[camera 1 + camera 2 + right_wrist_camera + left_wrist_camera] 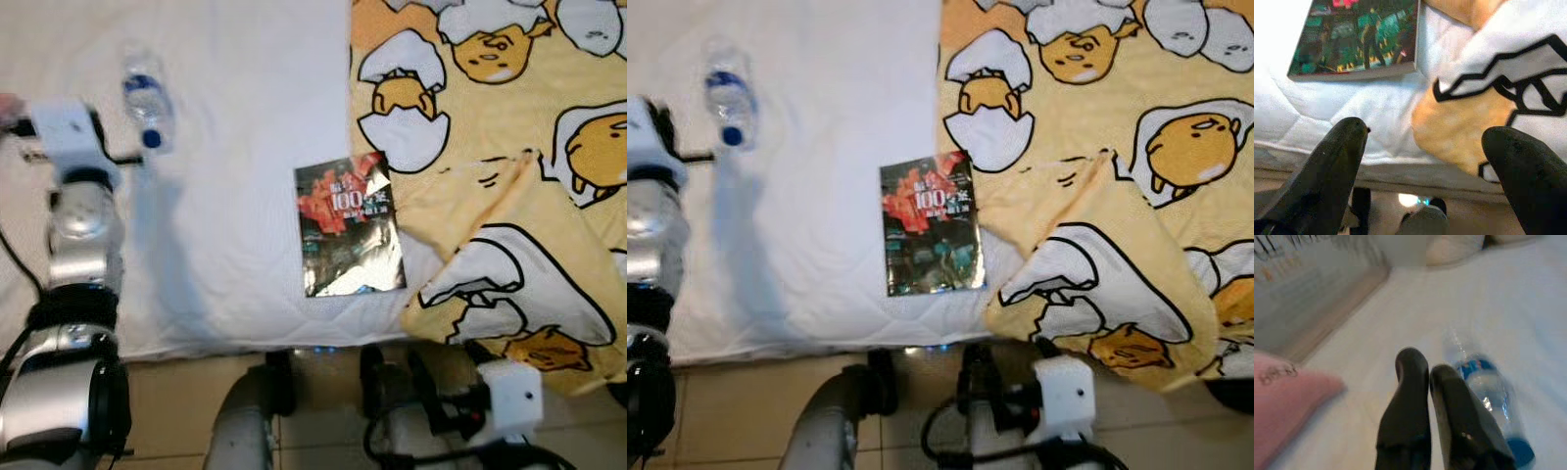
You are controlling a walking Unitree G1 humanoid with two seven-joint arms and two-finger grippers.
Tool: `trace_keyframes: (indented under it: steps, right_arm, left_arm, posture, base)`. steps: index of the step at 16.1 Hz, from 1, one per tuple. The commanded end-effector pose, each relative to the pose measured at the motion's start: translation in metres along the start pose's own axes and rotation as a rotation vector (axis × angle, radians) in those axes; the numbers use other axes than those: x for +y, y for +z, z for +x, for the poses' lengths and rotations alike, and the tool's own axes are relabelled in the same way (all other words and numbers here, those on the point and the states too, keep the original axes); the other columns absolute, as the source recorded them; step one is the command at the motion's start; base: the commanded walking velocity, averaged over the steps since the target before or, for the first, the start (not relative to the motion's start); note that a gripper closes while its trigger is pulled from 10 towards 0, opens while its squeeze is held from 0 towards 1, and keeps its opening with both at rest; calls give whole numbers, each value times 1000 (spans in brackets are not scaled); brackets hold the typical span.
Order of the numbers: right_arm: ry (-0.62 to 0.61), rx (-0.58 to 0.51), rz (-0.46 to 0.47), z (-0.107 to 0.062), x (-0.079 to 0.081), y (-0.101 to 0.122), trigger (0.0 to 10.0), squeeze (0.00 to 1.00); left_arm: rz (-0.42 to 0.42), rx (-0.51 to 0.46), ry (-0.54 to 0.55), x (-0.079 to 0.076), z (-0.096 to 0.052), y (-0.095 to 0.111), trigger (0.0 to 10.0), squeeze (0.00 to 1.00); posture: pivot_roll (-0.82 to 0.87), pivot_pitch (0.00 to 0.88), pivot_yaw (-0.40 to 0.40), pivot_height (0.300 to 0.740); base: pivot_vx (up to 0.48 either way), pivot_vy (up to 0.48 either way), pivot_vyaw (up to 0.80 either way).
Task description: Clean up the room
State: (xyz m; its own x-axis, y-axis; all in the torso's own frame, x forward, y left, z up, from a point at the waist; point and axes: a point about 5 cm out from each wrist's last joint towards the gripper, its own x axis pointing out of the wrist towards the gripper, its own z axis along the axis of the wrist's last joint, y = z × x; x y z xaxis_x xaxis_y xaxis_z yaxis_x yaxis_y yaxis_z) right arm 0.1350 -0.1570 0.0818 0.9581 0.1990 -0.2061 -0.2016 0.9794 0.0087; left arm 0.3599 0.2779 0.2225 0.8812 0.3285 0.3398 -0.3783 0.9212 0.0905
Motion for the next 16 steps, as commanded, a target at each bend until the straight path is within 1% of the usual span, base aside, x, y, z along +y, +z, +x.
trace_keyframes:
  steps: [1,2,3,4,5,6,7,8,9,10,11,12,13,14,15,16]
  right_arm:
    - [-6,41,9,0,0,-12,10000,0]
    - [-5,41,10,2,0,-14,10000,0]
    - [-4,31,4,9,-3,-15,10000,0]
    - [-6,26,2,13,-4,-15,10000,0]
    - [-6,15,-2,19,-6,-15,10000,0]
    - [-9,-27,-12,37,-11,-10,10000,0]
    - [-13,-54,-17,45,-13,-6,10000,0]
    - [-19,-97,-21,57,-15,2,10000,0]
    - [-19,-135,-30,70,-18,9,10000,0]
    - [-10,-153,-36,76,-17,12,10000,0]
    - [10,-223,-62,100,-20,32,10000,0]
    - [34,-244,-89,109,-22,40,10000,0]
    - [39,-253,-89,113,-25,44,10000,0]
    - [40,-267,-75,121,-30,50,10000,0]
    - [40,-272,-68,126,-34,53,10000,0]
    - [44,-268,-59,136,-38,54,10000,0]
  left_arm:
    - [-20,6,-46,-2,-15,6,0,0]
    - [-38,20,-61,-4,-22,7,0,0]
    - [-65,86,-147,-21,-50,-1,0,0]
    - [-72,111,-188,-28,-61,-4,0,0]
    - [-62,130,-238,-38,-71,-9,0,0]
    - [-22,120,-281,-52,-78,-10,10000,0]
    - [2,95,-277,-55,-75,-8,10000,0]
    - [72,41,-277,-58,-65,-6,10000,863]
    - [108,95,-241,-59,-53,-21,10000,1000]
    - [107,135,-219,-59,-49,-29,10000,1000]
    - [133,203,-188,-63,-51,-46,10000,1000]
    - [113,225,-191,-66,-62,-52,10000,1000]
    - [95,230,-199,-67,-72,-54,10000,1000]
    - [61,247,-220,-71,-92,-59,10000,1000]
    - [41,253,-236,-74,-107,-61,10000,1000]
    - [24,241,-235,-78,-117,-62,10000,1000]
  posture:
    - [-187,273,90,740]
    - [-187,273,90,740]
    - [-160,236,91,740]
    - [-155,230,90,740]
    - [-141,201,90,740]
    - [-136,145,88,740]
    - [-136,137,88,740]
    - [-138,116,86,740]
    - [-146,57,71,740]
    - [-146,57,71,740]
    - [-152,0,48,740]
    - [-144,0,32,740]
    - [-127,0,14,740]
    - [-96,0,-13,740]
    - [-71,0,-34,740]
    - [-12,0,-83,740]
  base:
    - [0,0,0]
    - [0,0,0]
    - [0,0,0]
    - [0,0,0]
    - [0,0,0]
    - [0,0,0]
    - [0,0,0]
    - [0,0,0]
    - [0,0,0]
    - [0,0,0]
    - [0,0,0]
    - [0,0,0]
    - [0,0,0]
    - [0,0,0]
    - [0,0,0]
    - [0,0,0]
